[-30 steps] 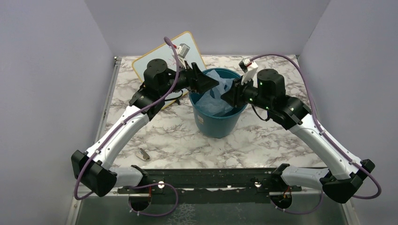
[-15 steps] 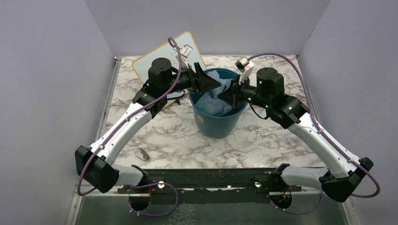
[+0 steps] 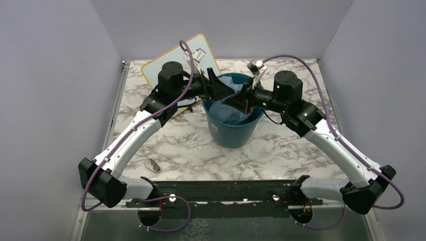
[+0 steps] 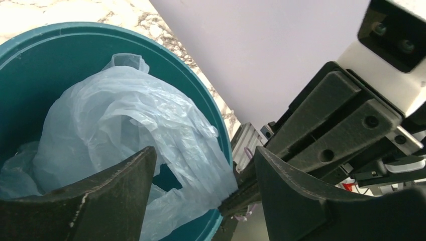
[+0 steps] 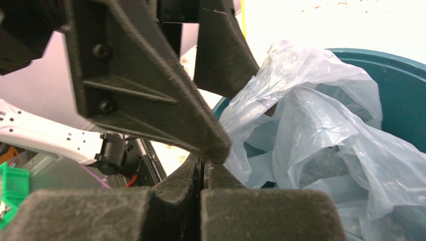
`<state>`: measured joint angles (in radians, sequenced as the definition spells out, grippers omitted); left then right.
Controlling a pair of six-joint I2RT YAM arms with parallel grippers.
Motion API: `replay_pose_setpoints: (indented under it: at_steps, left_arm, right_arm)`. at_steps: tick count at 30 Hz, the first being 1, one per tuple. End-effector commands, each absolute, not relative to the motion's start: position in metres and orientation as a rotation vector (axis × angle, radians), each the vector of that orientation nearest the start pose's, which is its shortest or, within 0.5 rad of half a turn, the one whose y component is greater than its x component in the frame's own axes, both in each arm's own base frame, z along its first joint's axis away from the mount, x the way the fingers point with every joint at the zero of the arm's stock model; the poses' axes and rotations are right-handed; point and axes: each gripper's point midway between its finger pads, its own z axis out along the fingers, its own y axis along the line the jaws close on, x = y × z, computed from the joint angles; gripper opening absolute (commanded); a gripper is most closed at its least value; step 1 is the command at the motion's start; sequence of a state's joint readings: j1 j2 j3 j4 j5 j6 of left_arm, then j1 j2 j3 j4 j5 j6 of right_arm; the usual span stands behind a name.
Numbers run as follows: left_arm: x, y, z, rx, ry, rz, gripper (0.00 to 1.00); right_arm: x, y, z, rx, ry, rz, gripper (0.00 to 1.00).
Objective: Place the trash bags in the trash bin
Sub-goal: Place the trash bag in the trash bin.
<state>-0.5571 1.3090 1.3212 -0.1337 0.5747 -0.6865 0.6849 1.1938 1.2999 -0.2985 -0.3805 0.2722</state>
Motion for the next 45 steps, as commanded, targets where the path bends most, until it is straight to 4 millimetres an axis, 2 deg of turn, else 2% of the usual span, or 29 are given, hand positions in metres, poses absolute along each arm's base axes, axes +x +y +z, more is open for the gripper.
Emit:
replay_pose_setpoints:
  at_steps: [1,5,10,12,16,19,22,24,27,29,31,35,39,42,45]
  left_arm:
    - [0.279,-0.304,0.389,0.289,1.766,-1.404,0.69]
    - [0.278,-0.304,0.390,0.307,1.764,-1.415,0.55]
    - [0.280,-0.302,0.388,0.296,1.764,-1.405,0.52]
    - [0.280,-0.300,0.386,0.290,1.769,-1.401,0.48]
    - [0.279,-0.302,0.381,0.305,1.787,-1.414,0.34]
    - [0.279,-0.302,0.379,0.314,1.792,-1.414,0.14]
    - [0.282,-0.300,0.377,0.302,1.802,-1.391,0.07]
    - [0.283,-0.298,0.375,0.299,1.809,-1.382,0.05]
    - [0.285,-0.298,0.373,0.303,1.822,-1.378,0.05]
    - [0.286,-0.298,0.372,0.302,1.824,-1.376,0.05]
    - [0.287,-0.298,0.373,0.302,1.820,-1.374,0.04]
    - [0.288,-0.298,0.373,0.307,1.825,-1.370,0.02]
    - [0.288,-0.296,0.374,0.312,1.829,-1.357,0.02]
    - [0.288,-0.295,0.373,0.313,1.833,-1.353,0.02]
    - [0.287,-0.296,0.376,0.314,1.825,-1.373,0.02]
  right_arm:
    - [0.235,0.313,0.368,-0.750,1.675,1.121,0.01]
    - [0.237,0.317,0.360,-0.771,1.705,1.125,0.01]
    - [0.237,0.320,0.357,-0.792,1.708,1.140,0.01]
    - [0.238,0.320,0.355,-0.788,1.713,1.137,0.02]
    - [0.240,0.317,0.355,-0.766,1.715,1.117,0.06]
    - [0.241,0.314,0.355,-0.754,1.720,1.100,0.14]
    - [0.252,0.297,0.358,-0.682,1.755,0.968,0.24]
    - [0.265,0.277,0.363,-0.588,1.760,0.843,0.29]
    - [0.288,0.240,0.366,-0.386,1.772,0.632,0.42]
    - [0.298,0.222,0.362,-0.302,1.797,0.532,0.44]
    - [0.301,0.216,0.357,-0.262,1.827,0.492,0.45]
    - [0.300,0.223,0.349,-0.219,1.874,0.541,0.50]
    - [0.296,0.245,0.340,-0.223,1.910,0.669,0.55]
    - [0.291,0.267,0.340,-0.266,1.911,0.798,0.63]
    - [0.293,0.280,0.340,-0.240,1.904,0.876,0.66]
